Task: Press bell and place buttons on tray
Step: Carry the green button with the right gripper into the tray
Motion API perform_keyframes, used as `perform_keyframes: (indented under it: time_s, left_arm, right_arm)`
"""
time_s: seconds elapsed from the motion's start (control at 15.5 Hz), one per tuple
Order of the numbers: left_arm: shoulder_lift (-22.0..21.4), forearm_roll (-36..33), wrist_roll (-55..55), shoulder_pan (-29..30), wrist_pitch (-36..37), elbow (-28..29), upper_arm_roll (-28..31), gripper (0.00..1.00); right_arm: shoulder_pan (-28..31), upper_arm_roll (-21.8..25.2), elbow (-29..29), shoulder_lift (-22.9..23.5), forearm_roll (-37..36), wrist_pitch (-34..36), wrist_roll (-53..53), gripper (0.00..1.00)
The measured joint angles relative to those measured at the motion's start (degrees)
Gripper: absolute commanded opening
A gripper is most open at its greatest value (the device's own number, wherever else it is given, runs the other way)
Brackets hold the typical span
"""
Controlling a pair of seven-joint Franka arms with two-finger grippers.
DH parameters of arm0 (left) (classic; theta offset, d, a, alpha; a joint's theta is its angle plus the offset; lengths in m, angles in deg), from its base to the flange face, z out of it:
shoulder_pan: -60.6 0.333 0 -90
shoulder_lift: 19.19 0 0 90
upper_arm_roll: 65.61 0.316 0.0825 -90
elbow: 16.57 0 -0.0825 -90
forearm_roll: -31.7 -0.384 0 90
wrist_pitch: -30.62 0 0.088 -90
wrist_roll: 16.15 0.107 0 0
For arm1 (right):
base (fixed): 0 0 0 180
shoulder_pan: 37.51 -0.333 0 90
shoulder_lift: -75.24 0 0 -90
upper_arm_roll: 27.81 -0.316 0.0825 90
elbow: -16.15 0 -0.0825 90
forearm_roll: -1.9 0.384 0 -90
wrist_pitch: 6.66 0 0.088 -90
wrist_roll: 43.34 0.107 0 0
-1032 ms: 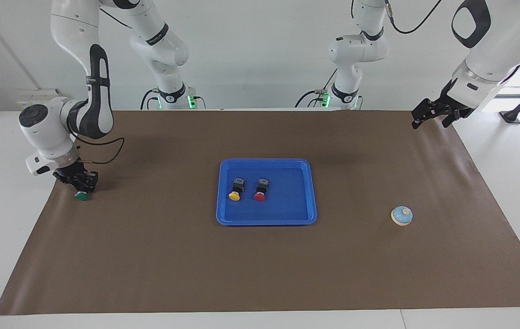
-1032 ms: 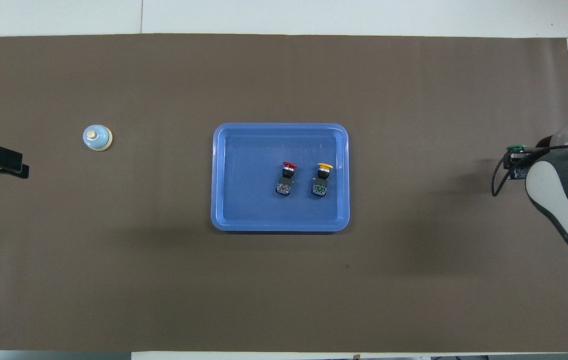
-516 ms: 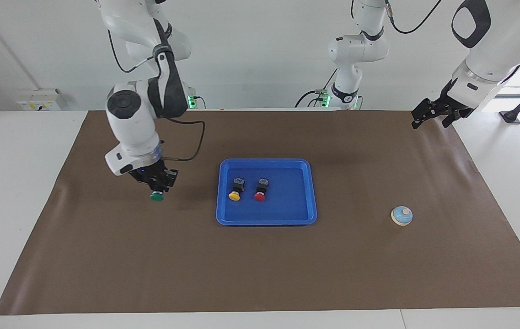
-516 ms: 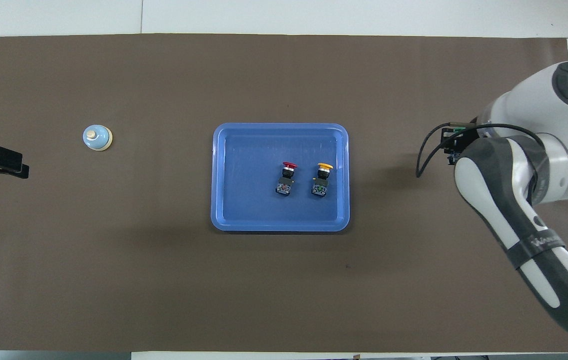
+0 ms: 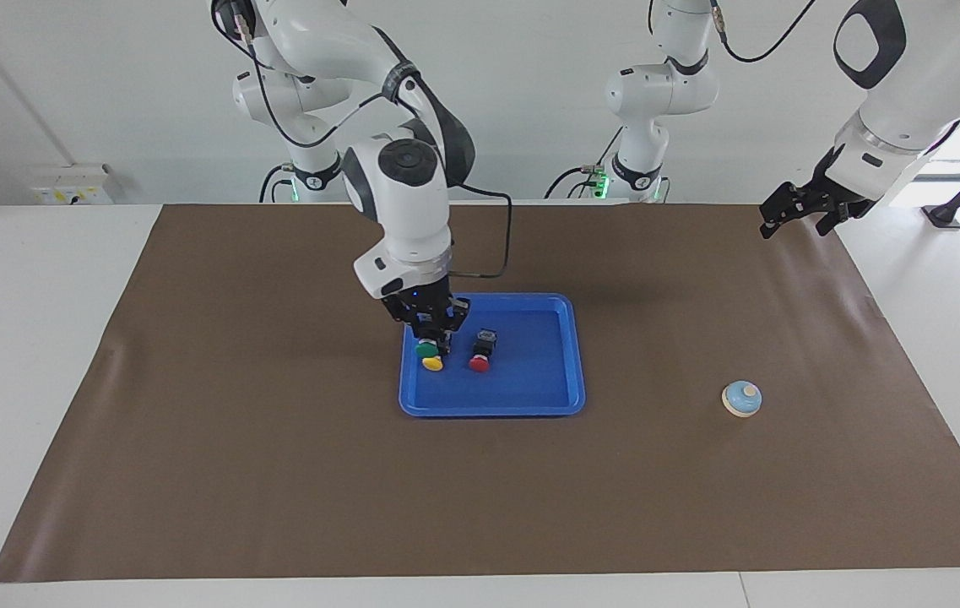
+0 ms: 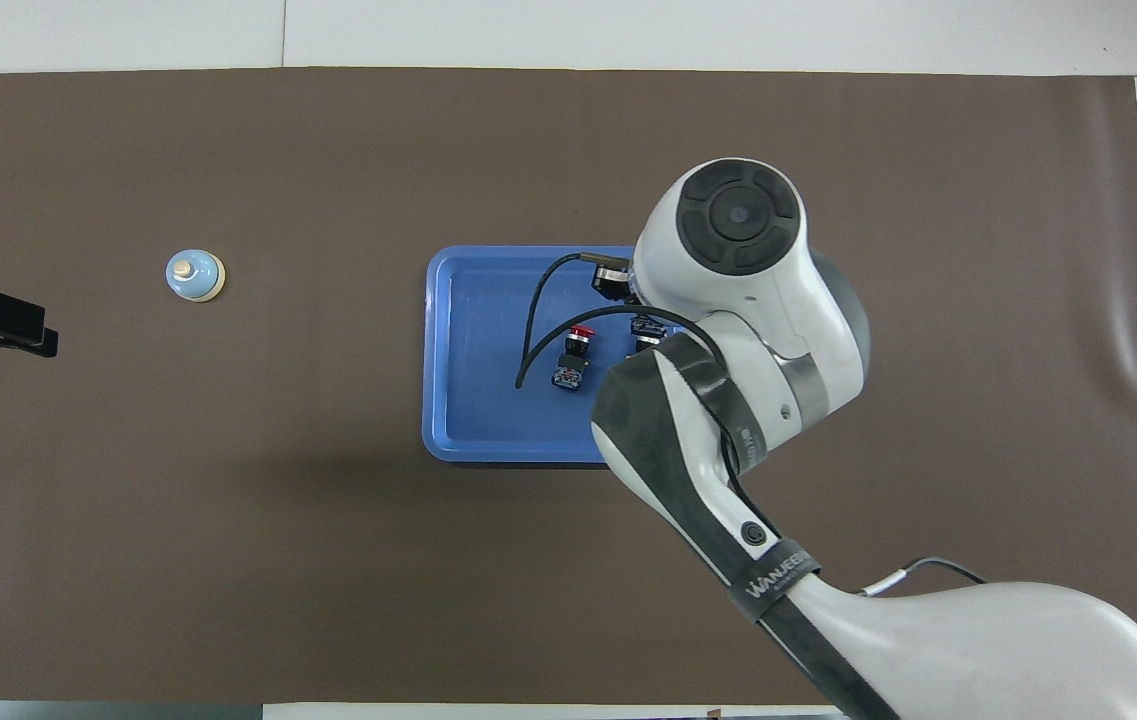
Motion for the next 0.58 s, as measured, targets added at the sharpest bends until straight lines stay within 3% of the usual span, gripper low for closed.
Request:
perform_keyframes:
  time_s: [0.26,0.58]
  left_arm:
    - [0.0,0.0,0.0,0.0,0.0,0.0,0.0,1.00]
    - [0.0,0.0,0.0,0.0,0.0,0.0,0.0,1.00]
  right_arm:
    - [-5.5,0.0,-7.5,8.1,0.0,0.2,8.2,0.00]
    - [-9.0,0.0,-8.8,11.9,0.1,-2.4,10.4,0.00]
